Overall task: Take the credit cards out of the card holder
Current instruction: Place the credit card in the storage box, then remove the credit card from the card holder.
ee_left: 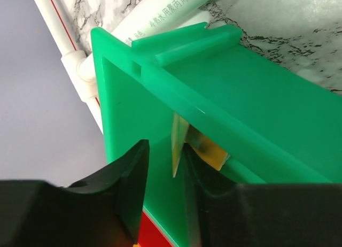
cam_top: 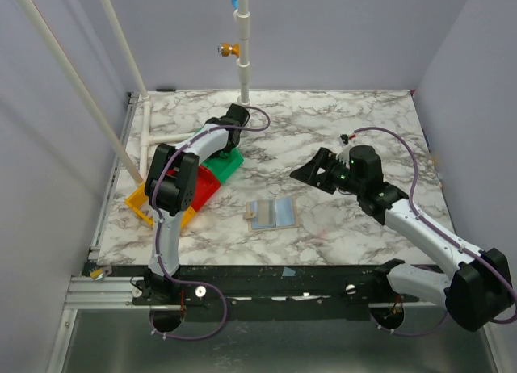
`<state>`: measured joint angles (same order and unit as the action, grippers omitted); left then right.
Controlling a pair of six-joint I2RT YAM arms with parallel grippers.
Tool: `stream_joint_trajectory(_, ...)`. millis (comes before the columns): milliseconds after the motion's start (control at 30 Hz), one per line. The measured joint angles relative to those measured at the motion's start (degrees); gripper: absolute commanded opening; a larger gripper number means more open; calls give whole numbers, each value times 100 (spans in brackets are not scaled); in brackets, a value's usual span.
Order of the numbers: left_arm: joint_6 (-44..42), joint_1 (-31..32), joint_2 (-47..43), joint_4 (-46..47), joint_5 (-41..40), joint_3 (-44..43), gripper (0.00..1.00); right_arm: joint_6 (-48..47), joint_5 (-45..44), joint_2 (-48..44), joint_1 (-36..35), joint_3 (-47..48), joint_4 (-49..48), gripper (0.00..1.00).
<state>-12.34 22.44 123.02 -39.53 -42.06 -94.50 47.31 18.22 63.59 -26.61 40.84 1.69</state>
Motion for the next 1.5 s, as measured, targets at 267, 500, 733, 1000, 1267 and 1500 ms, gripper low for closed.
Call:
stream_joint_trajectory(267, 55, -26, -11, -98, 63, -94, 67, 0, 0, 0, 0, 0, 2, 84)
stream_joint_trajectory(500, 149, -61, -105, -190, 138, -160, 90, 0, 0, 0, 0, 0, 11, 84)
stream_joint_trajectory(733, 229, -63, -195, -337, 328, -170, 99, 0, 0, 0, 0, -2, 13, 84)
stream_joint_trajectory(1000, 295, -63, -415, -507, 483, -299, 99, 0, 2, 0, 0, -2, 13, 84)
stream_joint_trajectory(1267, 570, -68, -737, -870, 671, -778, 98, -98, 2, 96, 0, -2, 35, 84)
stream_joint_trajectory(1500, 1257, -68, -1165, -1375, 1292, -1056, 99, -238, 0, 356, 0, 0, 186, 84)
